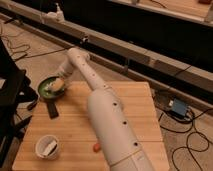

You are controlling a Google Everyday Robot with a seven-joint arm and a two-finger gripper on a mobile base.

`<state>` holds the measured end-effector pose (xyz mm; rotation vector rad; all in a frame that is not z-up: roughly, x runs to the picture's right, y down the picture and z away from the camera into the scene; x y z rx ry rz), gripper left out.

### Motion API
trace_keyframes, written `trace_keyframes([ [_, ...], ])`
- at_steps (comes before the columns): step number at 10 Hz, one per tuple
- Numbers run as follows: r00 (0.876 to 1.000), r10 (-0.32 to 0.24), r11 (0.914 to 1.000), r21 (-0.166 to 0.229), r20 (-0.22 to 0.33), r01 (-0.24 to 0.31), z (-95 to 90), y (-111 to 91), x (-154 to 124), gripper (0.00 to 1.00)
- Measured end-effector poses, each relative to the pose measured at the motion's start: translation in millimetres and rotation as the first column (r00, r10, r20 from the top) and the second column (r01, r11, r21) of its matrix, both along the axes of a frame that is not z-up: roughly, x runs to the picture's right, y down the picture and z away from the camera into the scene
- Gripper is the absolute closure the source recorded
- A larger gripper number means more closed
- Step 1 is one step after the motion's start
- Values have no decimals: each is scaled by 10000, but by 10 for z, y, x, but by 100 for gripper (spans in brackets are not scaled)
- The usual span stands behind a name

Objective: Place the bottle in the ceramic bowl

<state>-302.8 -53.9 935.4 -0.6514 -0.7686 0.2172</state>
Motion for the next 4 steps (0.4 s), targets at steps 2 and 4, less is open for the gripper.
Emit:
trace_keyframes([
  [2,9997,246,9995,197,89,-248,-47,-114,85,20],
  [4,9986,521,9980,343,132,-526,-115,-235,220,20],
])
